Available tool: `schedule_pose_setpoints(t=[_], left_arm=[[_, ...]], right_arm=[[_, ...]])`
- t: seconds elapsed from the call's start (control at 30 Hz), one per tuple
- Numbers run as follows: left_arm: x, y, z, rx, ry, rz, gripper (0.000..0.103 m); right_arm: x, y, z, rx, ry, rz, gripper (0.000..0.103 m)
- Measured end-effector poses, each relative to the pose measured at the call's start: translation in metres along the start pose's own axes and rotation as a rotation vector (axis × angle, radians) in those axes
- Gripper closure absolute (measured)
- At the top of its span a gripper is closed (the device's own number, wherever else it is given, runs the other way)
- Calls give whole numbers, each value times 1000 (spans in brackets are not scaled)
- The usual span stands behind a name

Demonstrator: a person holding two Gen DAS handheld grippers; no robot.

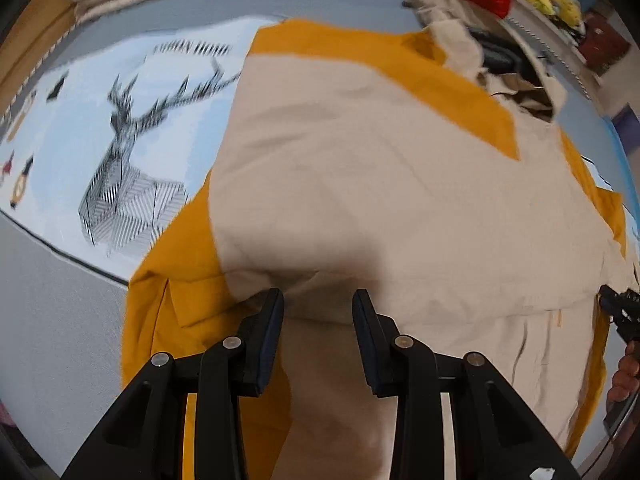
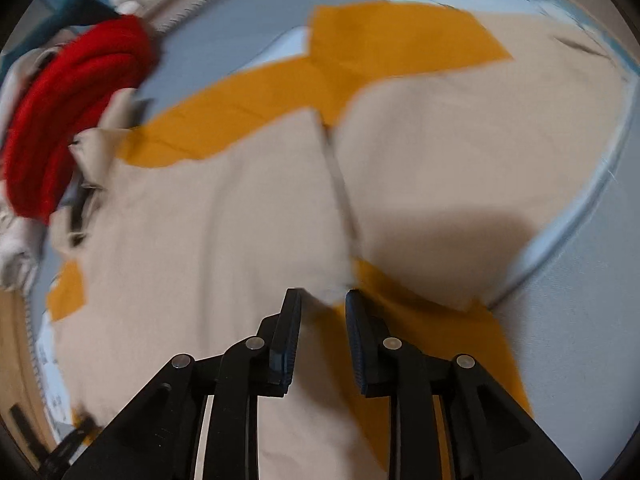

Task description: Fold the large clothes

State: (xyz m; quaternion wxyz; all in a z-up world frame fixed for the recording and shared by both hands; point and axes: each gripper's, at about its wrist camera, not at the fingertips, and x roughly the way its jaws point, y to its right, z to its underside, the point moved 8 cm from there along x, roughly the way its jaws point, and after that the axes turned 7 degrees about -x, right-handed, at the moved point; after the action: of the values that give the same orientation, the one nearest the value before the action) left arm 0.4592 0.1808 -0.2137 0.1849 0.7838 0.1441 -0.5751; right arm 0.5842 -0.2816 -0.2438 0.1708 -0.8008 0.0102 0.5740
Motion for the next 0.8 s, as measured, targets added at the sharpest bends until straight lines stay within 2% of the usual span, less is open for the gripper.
schedule_pose_setpoints(t=[0.07,0.27,0.43,0.63,0.73,0.8], left_arm=[[-9,11,-1,33,33,11,71],[-49,43,-5,124,164,69,71],[-73,66,4,187,225,126,71],[-83,86,13,231,243,162,71],[-86,89,10,224,258,172,71],[-86,88,8,204,255,185,71]], right_arm=[[-9,1,-6,-2,25,2,78],[-68,6,-34,-64,215,33,78],[-97,38,-54,-42,294,46,78],[-118,130,-74,42,344,106,78],[-133,196,-79,183,384,140,78],[-138,227,-79,234,400,154,78]])
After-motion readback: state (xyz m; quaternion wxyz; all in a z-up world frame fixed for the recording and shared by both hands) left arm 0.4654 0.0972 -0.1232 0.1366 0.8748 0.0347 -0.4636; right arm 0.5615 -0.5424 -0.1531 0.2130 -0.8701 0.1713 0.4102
